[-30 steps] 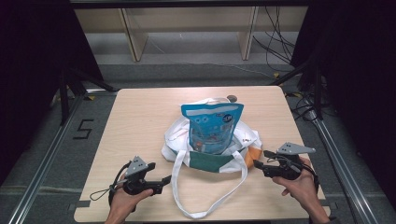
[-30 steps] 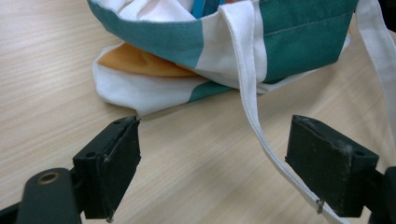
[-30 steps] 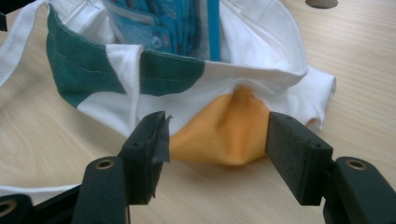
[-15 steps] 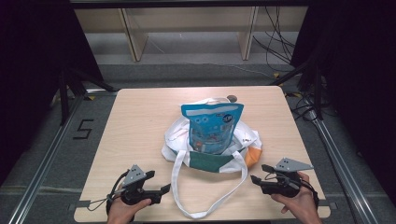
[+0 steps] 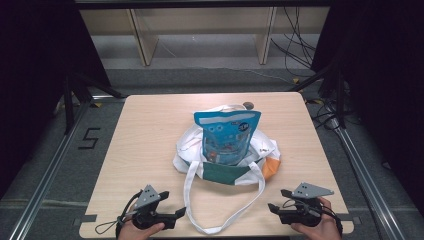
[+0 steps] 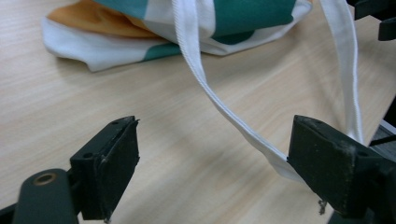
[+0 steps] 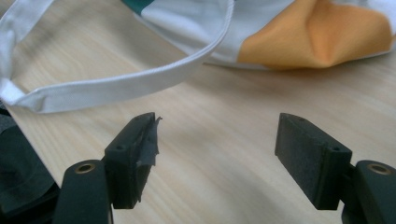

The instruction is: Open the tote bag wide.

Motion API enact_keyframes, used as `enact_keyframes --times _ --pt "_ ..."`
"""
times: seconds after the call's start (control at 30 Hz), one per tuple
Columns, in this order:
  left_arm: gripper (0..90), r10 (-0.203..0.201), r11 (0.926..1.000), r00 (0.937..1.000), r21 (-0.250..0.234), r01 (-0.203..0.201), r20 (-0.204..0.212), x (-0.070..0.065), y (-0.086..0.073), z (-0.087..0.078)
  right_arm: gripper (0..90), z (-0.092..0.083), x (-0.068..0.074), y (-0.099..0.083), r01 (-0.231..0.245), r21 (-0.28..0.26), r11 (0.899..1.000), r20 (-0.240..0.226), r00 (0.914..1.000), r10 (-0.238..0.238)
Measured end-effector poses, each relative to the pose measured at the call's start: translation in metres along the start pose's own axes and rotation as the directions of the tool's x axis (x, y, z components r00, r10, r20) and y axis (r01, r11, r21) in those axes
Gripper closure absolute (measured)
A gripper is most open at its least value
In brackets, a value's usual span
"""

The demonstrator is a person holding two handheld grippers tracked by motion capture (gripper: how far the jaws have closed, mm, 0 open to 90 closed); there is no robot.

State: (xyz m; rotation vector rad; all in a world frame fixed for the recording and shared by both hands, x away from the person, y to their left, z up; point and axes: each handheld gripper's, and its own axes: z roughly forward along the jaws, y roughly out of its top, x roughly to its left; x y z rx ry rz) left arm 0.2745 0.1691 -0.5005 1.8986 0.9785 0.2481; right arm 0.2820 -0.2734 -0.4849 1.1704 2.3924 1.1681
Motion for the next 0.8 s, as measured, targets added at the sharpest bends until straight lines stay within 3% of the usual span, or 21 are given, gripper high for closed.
enact_keyframes --times 0.03,0.07,0.13,0.17,0.2,0.27,0.3,0.37,0.4,0.43,0.47,0.53,0.6,0.67,0.77,0.8 --pt "15.3 0.015 0.9998 0.9999 0.013 -0.015 -0.001 -0.001 0.0 -0.001 30.2 0.001 -0.001 -0.001 0.023 -0.007 1.0 -0.012 0.9997 -0.023" --pt "15.2 0.013 0.9999 0.9999 0.009 -0.013 0.002 -0.002 -0.001 0.0 30.0 0.0 0.003 -0.002 0.005 0.0 1.0 -0.004 1.0 -0.005" --pt "15.2 0.032 0.9994 0.9995 0.01 -0.032 0.008 -0.004 -0.001 0.0 28.4 0.0 0.003 -0.002 0.032 0.002 0.999 -0.004 0.9995 -0.032" --pt "15.2 0.042 0.9991 0.999 0.01 -0.042 0.017 -0.004 -0.002 0.0 28.4 -0.001 0.006 -0.004 0.005 0.012 1.0 -0.004 1.0 -0.005" --pt "15.2 0.048 0.9985 0.9988 0.026 -0.048 0.01 -0.005 -0.002 -0.001 28.4 0.0 0.003 -0.004 0.047 0.007 0.999 -0.022 0.9987 -0.047" --pt "15.2 0.026 0.9994 0.9996 0.02 -0.027 0.011 -0.009 -0.003 0.0 28.4 -0.001 0.009 -0.006 0.014 0.022 1.0 -0.017 0.9998 -0.014" --pt "15.2 0.027 0.9996 0.9995 0.012 -0.027 0.014 -0.01 -0.003 0.001 28.4 0.001 0.007 -0.006 0.057 0.002 0.998 -0.033 0.9978 -0.057" --pt "15.2 0.074 0.997 0.9972 0.021 -0.074 0.014 -0.008 -0.002 0.001 28.4 0.001 0.009 -0.008 0.044 0.014 0.999 -0.015 0.9989 -0.044" --pt "15.2 0.064 0.9978 0.9979 0.015 -0.064 0.011 -0.009 -0.002 0.002 28.4 0.002 0.01 -0.008 0.028 0.031 0.999 -0.035 0.999 -0.027" --pt "15.2 0.063 0.9978 0.998 0.02 -0.063 0.01 -0.009 -0.002 0.002 28.4 0.003 0.011 -0.009 0.023 0.034 0.999 -0.025 0.9994 -0.023" --pt "15.2 0.05 0.9983 0.9988 0.032 -0.05 0.002 -0.009 -0.002 0.001 28.4 0.004 0.008 -0.009 0.061 0.017 0.998 -0.018 0.998 -0.061" --pt "15.2 0.063 0.9977 0.998 0.025 -0.063 -0.001 -0.008 -0.001 0.001 28.4 0.004 0.008 -0.008 0.055 0.023 0.998 -0.022 0.9983 -0.055" --pt "15.2 0.037 0.9991 0.9993 0.02 -0.037 -0.001 -0.008 -0.002 0.001 28.4 0.004 0.007 -0.008 0.064 0.027 0.998 -0.024 0.9977 -0.063" --pt "15.2 0.064 0.9975 0.9979 0.029 -0.064 -0.005 -0.007 -0.001 0.001 28.4 0.004 0.007 -0.008 0.065 0.026 0.998 -0.024 0.9977 -0.064" --pt "15.2 0.069 0.9969 0.9976 0.039 -0.069 -0.008 -0.006 -0.001 0.0 28.4 0.004 0.007 -0.008 0.064 0.023 0.998 -0.021 0.9978 -0.063" --pt "15.2 0.037 0.9989 0.9993 0.027 -0.037 -0.01 -0.008 -0.002 0.002 28.4 0.004 0.007 -0.008 0.06 0.025 0.998 -0.021 0.998 -0.059"
